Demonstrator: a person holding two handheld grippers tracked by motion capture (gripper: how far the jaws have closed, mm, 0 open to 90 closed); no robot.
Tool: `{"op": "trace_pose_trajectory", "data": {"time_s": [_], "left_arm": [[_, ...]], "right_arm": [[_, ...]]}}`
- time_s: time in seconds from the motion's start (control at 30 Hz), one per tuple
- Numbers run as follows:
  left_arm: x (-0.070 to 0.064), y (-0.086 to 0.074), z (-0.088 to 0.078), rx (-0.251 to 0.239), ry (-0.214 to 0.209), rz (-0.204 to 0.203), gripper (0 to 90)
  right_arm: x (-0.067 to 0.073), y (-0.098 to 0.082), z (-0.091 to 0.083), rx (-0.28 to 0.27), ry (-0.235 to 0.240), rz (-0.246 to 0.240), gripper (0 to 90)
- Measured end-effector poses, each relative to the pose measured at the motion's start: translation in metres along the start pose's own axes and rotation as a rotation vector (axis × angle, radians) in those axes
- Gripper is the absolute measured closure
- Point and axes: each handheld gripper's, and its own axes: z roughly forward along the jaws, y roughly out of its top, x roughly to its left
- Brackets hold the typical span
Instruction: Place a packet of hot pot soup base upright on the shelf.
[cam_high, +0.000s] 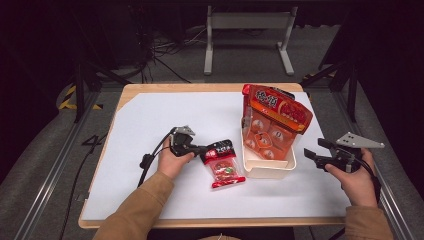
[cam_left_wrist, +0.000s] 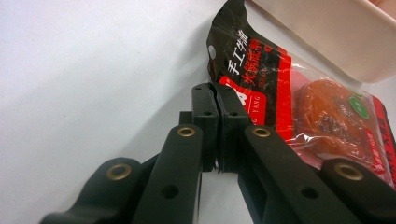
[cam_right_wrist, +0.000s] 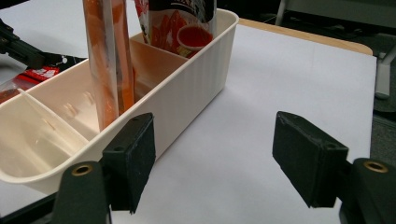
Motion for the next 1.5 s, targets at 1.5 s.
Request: {"op": "trace_pose_trajectory", "data": {"time_s": [1.5], "left_arm": [[-0.051,0.040,-0.102,-0.140,-0.093,0.272,90.0]], "right_arm": [[0.003,0.003,-0.001,-0.006,0.013,-0.018,33.5]]}}
